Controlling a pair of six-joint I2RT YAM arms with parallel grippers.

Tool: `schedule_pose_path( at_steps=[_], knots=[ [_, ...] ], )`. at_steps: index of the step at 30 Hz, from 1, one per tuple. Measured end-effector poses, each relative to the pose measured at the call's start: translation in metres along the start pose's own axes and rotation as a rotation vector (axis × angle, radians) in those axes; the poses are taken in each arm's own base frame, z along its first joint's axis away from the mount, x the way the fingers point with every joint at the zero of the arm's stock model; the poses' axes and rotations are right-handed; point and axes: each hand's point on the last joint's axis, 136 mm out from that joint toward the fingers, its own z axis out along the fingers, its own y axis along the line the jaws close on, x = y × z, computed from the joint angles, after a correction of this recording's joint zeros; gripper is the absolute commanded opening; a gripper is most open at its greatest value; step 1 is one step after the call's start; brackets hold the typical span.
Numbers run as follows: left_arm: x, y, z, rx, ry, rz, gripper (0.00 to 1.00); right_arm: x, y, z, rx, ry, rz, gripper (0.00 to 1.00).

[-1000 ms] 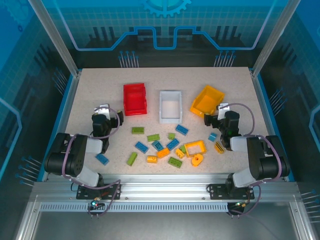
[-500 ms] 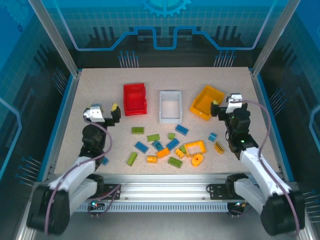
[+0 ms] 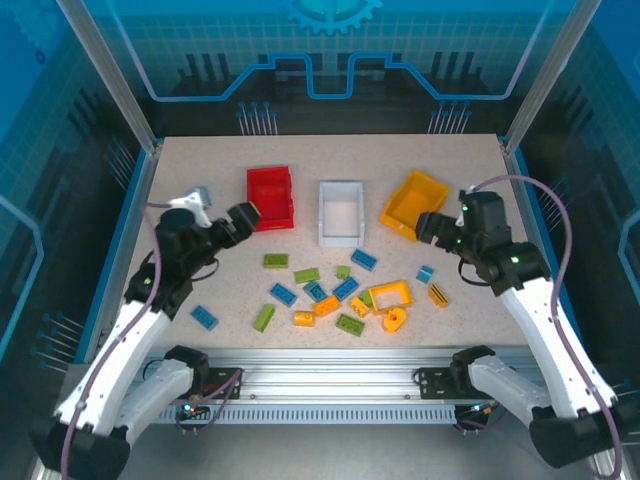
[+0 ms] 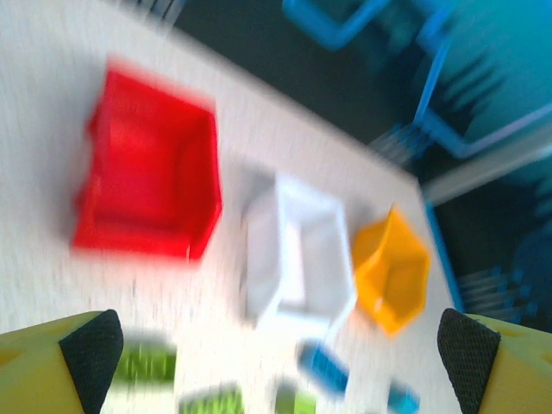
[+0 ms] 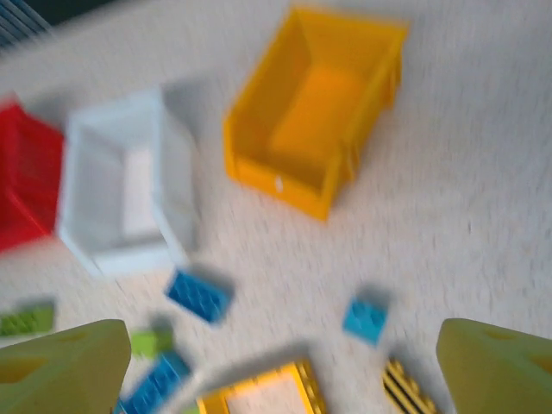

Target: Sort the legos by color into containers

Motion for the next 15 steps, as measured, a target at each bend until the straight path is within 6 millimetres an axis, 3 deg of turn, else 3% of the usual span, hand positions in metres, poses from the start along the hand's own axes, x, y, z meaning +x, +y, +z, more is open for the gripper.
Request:
schedule_pose_path(
  at_steps=[4,8,11,15],
  knots=[
    [0.074,-0.021,0.010,0.032,0.238,0.050,0.99,0.043,-0.012,0.032,0.052,0.179,-0.005,0.89],
    [0.127,-0.053,0.005,0.112,0.360,0.155,0.99,0.081,-0.026,0.072,0.099,0.331,0.020,0.82],
    [0.150,-0.065,0.005,0.135,0.394,0.217,0.99,0.100,-0.040,0.094,0.135,0.406,0.065,0.77],
    [0.166,-0.075,0.007,0.150,0.402,0.268,0.99,0.106,-0.052,0.114,0.162,0.440,0.116,0.73]
  ],
)
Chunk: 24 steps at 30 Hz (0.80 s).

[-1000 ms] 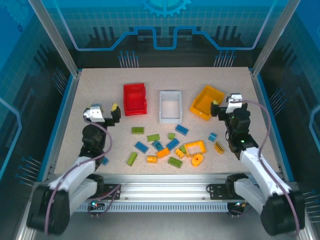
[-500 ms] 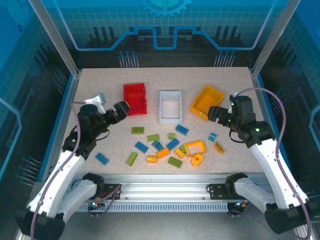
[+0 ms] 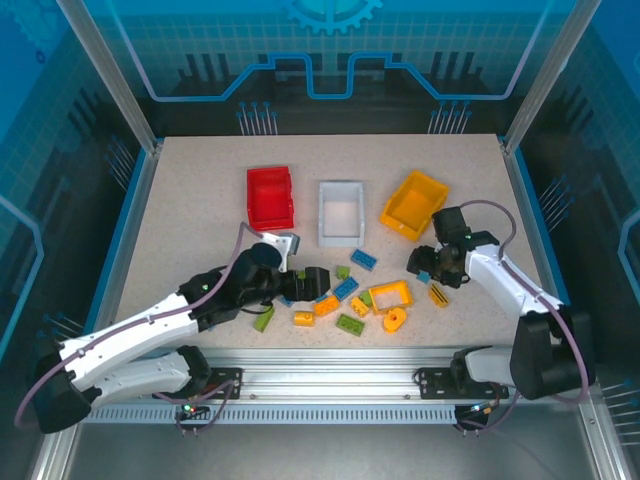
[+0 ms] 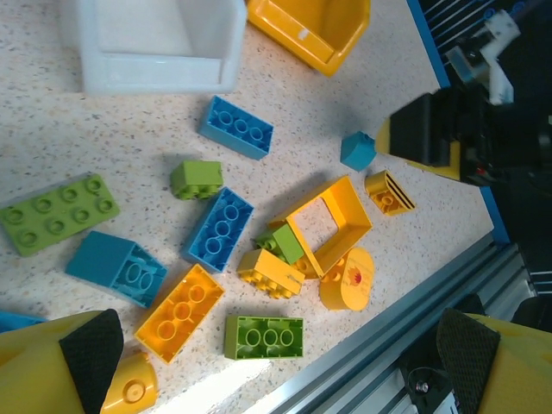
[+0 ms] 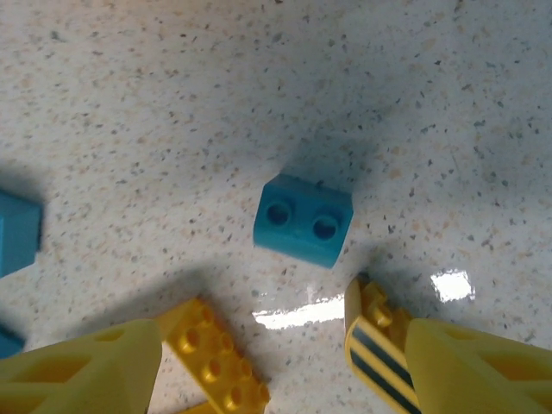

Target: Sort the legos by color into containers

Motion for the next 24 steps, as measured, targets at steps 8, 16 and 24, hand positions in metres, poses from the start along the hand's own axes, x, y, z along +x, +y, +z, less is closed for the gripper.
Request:
schedule_pose_path(
  at_steps=[8,16,24],
  knots=[
    [0.000,-0.002,0.010,-0.012,-0.009,0.013,0.99,-0.005,0.000,0.031,0.018,0.043,0.035,0.64],
    [-0.001,-0.005,0.010,0.001,-0.018,0.025,0.99,-0.007,-0.002,0.046,0.039,0.059,0.051,0.49],
    [-0.004,-0.006,0.010,0.001,-0.028,0.035,0.99,-0.015,-0.002,0.046,0.098,0.019,-0.005,0.28]
  ],
)
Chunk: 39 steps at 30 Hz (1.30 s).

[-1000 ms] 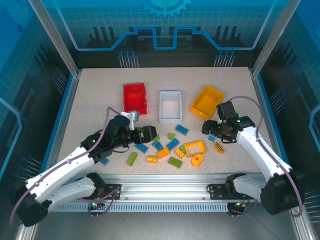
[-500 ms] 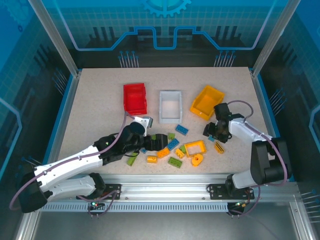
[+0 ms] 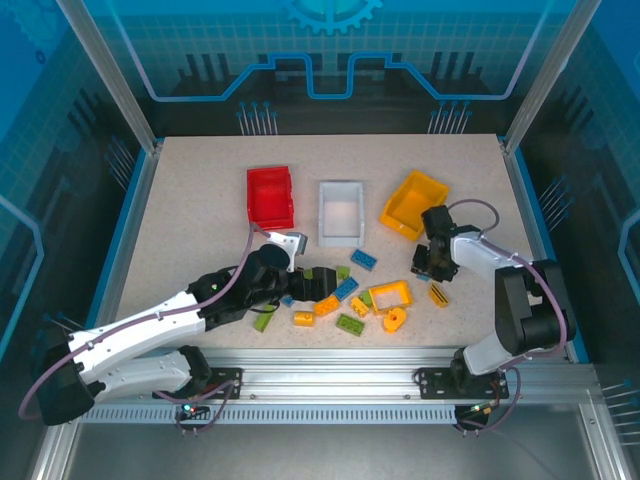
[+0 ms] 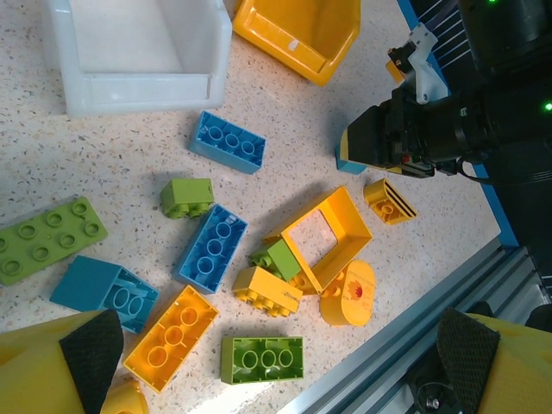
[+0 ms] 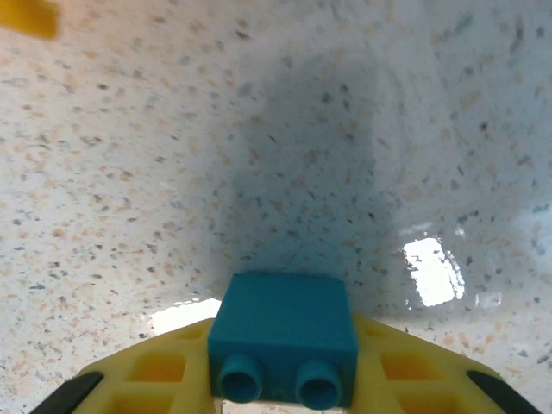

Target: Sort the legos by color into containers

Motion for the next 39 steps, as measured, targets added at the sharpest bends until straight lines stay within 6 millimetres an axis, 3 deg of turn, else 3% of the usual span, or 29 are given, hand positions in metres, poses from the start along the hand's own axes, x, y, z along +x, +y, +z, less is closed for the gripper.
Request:
schedule_pose_path(
  at_steps=[3,5,9,12,16,21,27,34,39],
  knots=[
    [-0.001,0.001,0.000,-0.007,-0.007,0.003,0.99,-0.009,0.015,-0.024,0.012,-0.069,-0.073,0.28],
    [-0.003,0.003,0.000,-0.018,-0.017,0.003,0.99,-0.024,0.033,-0.052,-0.020,-0.148,-0.108,0.29],
    [-0.007,0.005,-0.001,-0.031,-0.034,0.006,0.99,-0.073,0.061,-0.105,-0.081,-0.298,-0.118,0.29],
    [-0.014,0.001,-0.003,-0.031,-0.057,0.013,0.99,-0.109,0.082,-0.120,-0.090,-0.344,-0.125,0.27],
    [-0.023,-0.003,-0.006,-0.027,-0.081,0.023,0.99,-0.146,0.100,-0.094,-0.049,-0.311,-0.130,0.27],
    [-0.023,-0.002,-0.007,-0.035,-0.084,0.026,0.99,-0.156,0.099,-0.047,0.036,-0.204,-0.137,0.26],
    [-0.023,0.000,-0.009,-0.046,-0.087,0.029,0.99,-0.146,0.091,-0.014,0.095,-0.113,-0.153,0.26],
    [-0.023,0.001,-0.010,-0.050,-0.087,0.030,0.99,-0.139,0.090,-0.003,0.108,-0.082,-0.181,0.26],
    [-0.023,0.001,-0.010,-0.049,-0.088,0.029,0.99,-0.120,0.088,0.005,0.119,-0.054,-0.211,0.26]
  ],
)
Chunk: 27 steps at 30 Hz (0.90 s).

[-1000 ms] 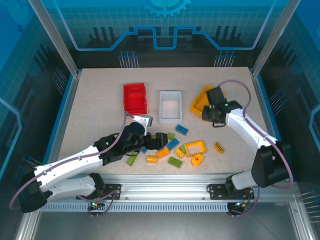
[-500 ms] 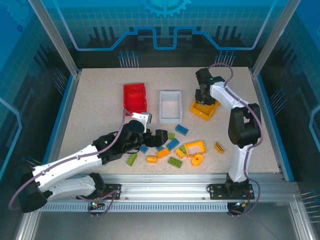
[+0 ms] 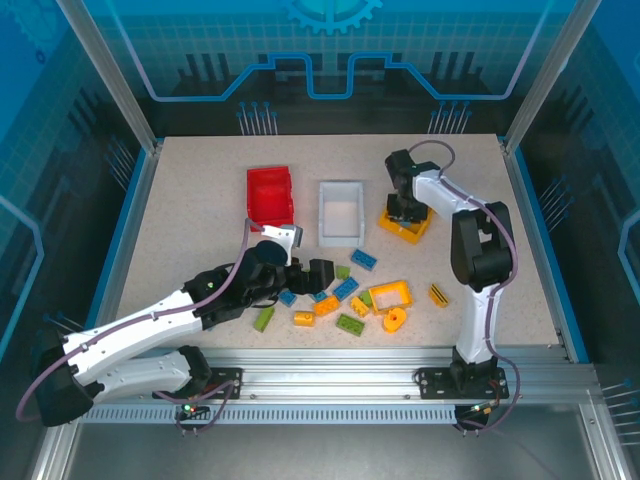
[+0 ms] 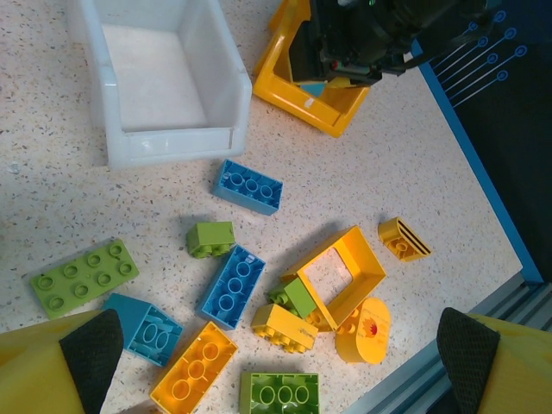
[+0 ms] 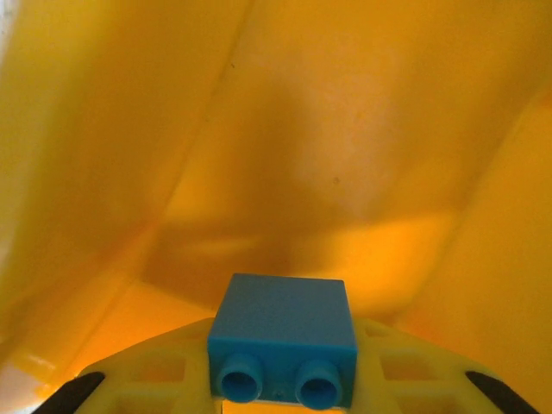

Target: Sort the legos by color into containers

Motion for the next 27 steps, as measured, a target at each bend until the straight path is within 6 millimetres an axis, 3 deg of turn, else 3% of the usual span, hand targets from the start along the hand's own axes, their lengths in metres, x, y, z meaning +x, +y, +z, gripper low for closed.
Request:
schedule_pose_path(
  at_steps=[8,11,14,16,24,27],
  knots=[
    [-0.003,-0.002,-0.005,0.013,-0.014,-0.004,0.99,0.035,-0.011,-0.013,0.005,0.019,-0.020,0.26],
    [-0.004,-0.003,-0.006,0.015,-0.017,-0.007,0.99,0.044,-0.017,-0.018,0.005,0.020,-0.020,0.34],
    [-0.005,-0.003,-0.006,0.016,-0.018,-0.008,0.99,0.043,-0.017,-0.019,0.001,0.013,-0.021,0.48],
    [-0.004,-0.001,-0.006,0.006,-0.017,-0.007,0.99,0.043,-0.016,-0.019,0.000,0.013,-0.026,0.52],
    [0.005,0.022,-0.010,-0.087,0.014,-0.033,0.99,0.034,-0.012,-0.029,-0.013,-0.019,-0.032,0.55],
    [0.007,0.037,-0.015,-0.143,0.030,-0.069,0.98,0.030,-0.007,-0.050,-0.035,-0.072,-0.049,0.55]
  ],
)
